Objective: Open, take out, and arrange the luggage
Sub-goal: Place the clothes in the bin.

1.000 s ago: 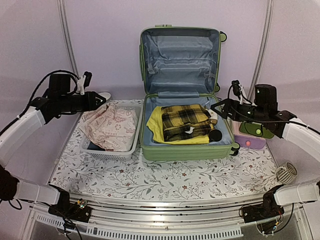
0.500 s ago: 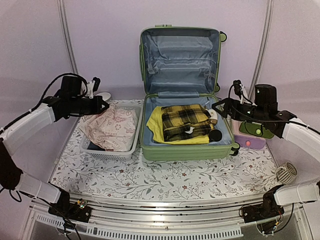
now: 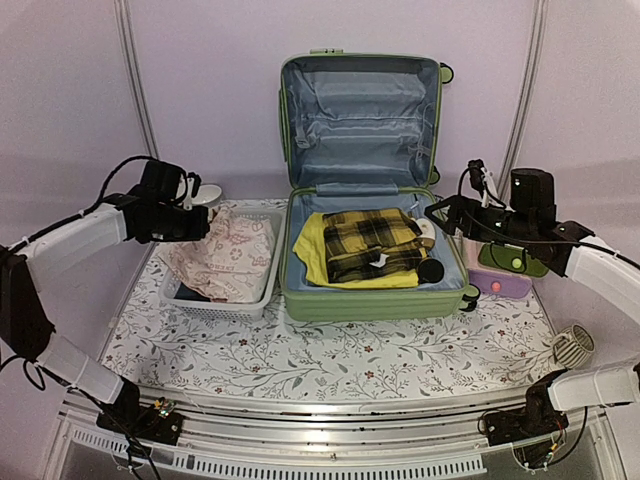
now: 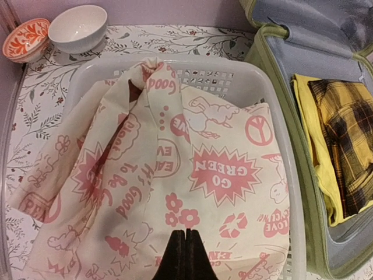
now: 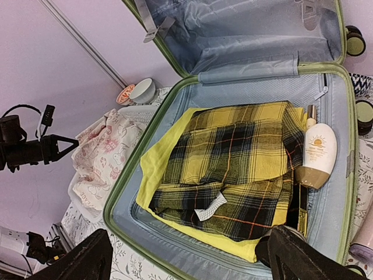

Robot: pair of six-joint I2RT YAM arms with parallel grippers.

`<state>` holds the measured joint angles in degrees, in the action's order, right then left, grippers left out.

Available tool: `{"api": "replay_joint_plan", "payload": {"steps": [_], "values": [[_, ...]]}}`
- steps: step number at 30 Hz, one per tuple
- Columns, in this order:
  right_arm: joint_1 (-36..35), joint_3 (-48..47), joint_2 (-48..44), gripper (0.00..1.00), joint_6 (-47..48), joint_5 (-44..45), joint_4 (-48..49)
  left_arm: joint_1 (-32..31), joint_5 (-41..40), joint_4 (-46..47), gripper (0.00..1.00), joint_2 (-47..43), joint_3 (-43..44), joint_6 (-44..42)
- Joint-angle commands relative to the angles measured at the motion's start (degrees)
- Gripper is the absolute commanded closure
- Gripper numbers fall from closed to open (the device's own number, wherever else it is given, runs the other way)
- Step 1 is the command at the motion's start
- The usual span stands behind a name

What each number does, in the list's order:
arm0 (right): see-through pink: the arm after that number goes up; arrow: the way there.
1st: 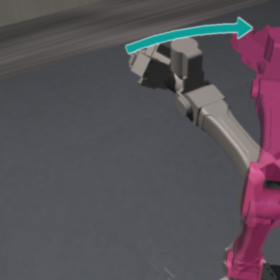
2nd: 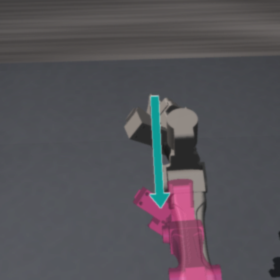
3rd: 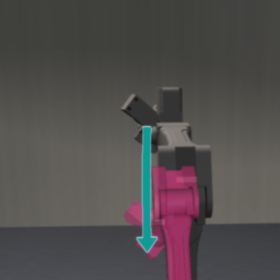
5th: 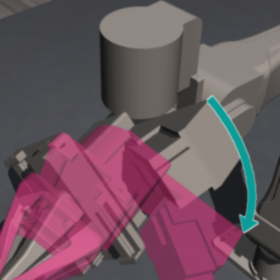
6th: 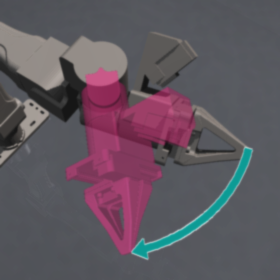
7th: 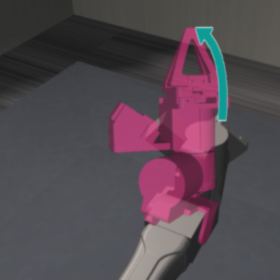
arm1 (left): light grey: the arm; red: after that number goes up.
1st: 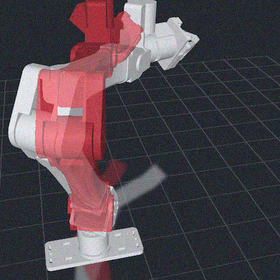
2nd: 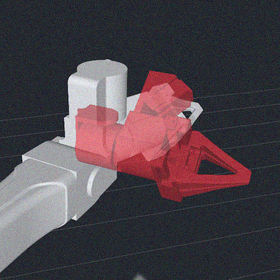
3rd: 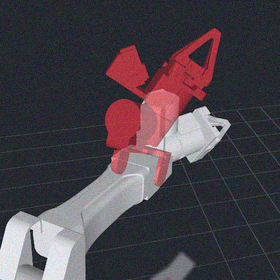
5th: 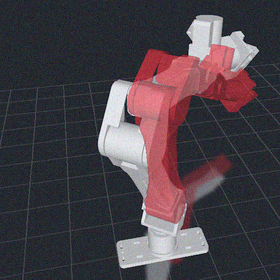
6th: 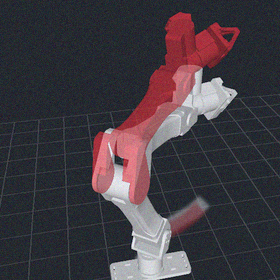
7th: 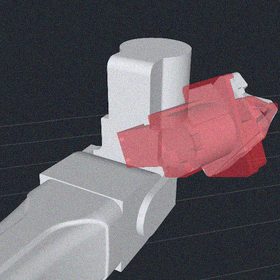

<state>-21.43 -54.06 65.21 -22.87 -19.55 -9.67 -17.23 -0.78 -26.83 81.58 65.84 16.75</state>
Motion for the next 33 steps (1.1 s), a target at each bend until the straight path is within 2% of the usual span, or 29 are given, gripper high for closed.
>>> {"api": "replay_joint_plan", "payload": {"steps": [1, 3, 6, 14, 21, 24, 29, 33], "values": [[-0.4, -1.7, -0.3, 0.05, 0.5, 0.2, -0.2, -0.7, 2.8, 2.0, 1.00, 3.0, 2.1, -1.5], [-0.4, -1.6, -0.4, 0.06, 0.5, 0.2, -0.3, -0.7, 6.0, 3.2, 1.00, 5.5, 3.0, -1.5], [-0.4, -1.2, -0.8, 0.06, 0.5, 0.4, -0.5, -0.6, 6.3, 4.7, 1.00, 9.6, 4.5, -1.5], [-0.4, -0.8, -1.5, 0.05, 0.7, 0.8, -1.1, 1.0, -10.4, 1.6, 1.00, 18.4, 8.8, 0.1], [-0.4, -1.1, -1.1, 0.05, 0.7, 0.9, -1.2, 2.4, -11.9, 1.5, 1.00, 23.2, 9.2, -0.6], [-0.4, -1.1, -1.1, 0.06, 0.5, 0.5, -1.3, 2.3, -12.3, -0.6, 1.00, 22.2, 11.1, -1.2], [-0.4, -1.0, -1.6, 0.05, 0.5, 0.9, -1.3, 2.1, -13.1, -0.5, 1.00, 13.5, 10.4, -2.3], [-0.4, -1.0, -1.3, 0.06, 0.3, 0.5, -1.1, 2.5, -14.7, -3.4, 1.00, 10.6, 10.7, -2.8]]}}
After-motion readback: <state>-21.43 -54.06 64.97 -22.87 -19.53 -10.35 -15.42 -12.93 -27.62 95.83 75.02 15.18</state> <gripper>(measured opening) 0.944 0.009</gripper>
